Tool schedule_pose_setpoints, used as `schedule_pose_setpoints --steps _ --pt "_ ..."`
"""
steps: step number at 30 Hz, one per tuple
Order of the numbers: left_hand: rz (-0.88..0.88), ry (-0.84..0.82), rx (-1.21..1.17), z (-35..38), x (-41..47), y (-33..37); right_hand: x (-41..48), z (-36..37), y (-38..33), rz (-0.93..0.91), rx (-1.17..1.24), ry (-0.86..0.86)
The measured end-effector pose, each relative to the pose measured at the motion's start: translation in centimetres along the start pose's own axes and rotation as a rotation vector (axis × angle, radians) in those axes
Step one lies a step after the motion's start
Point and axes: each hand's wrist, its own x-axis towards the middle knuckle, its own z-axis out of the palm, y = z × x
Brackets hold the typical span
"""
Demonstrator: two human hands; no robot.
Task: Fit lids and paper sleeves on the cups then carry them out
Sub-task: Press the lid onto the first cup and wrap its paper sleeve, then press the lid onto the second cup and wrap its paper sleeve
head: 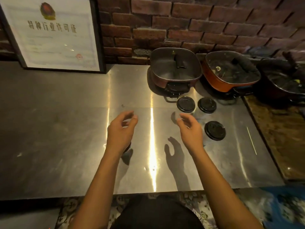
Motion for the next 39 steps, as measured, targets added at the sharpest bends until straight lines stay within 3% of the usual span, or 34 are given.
schedule_pose_setpoints --steps 9,15,19,27,39 --pt "-0.101 -0.271 -0.067 15.9 -2.0 2.6 5.3 -13.0 5.2 0.055 -0.185 0.180" --pt "-0.351 -0.397 -0.076 24.9 -3.2 2.6 7.2 -16.7 8.8 0.244 -0.148 0.109" --pt "-0.436 -0.375 -0.137 28.2 -3.7 2.1 8.0 -17.6 9.8 0.350 -0.065 0.013" --pt "-0.444 -0.302 -0.152 27.8 -5.0 1.9 7.0 -16.9 10.3 0.310 0.026 -0.097" --pt "-0.511 -0.032 -0.203 18.1 -8.2 -3.1 0.4 -9.8 6.9 0.267 0.032 -0.357"
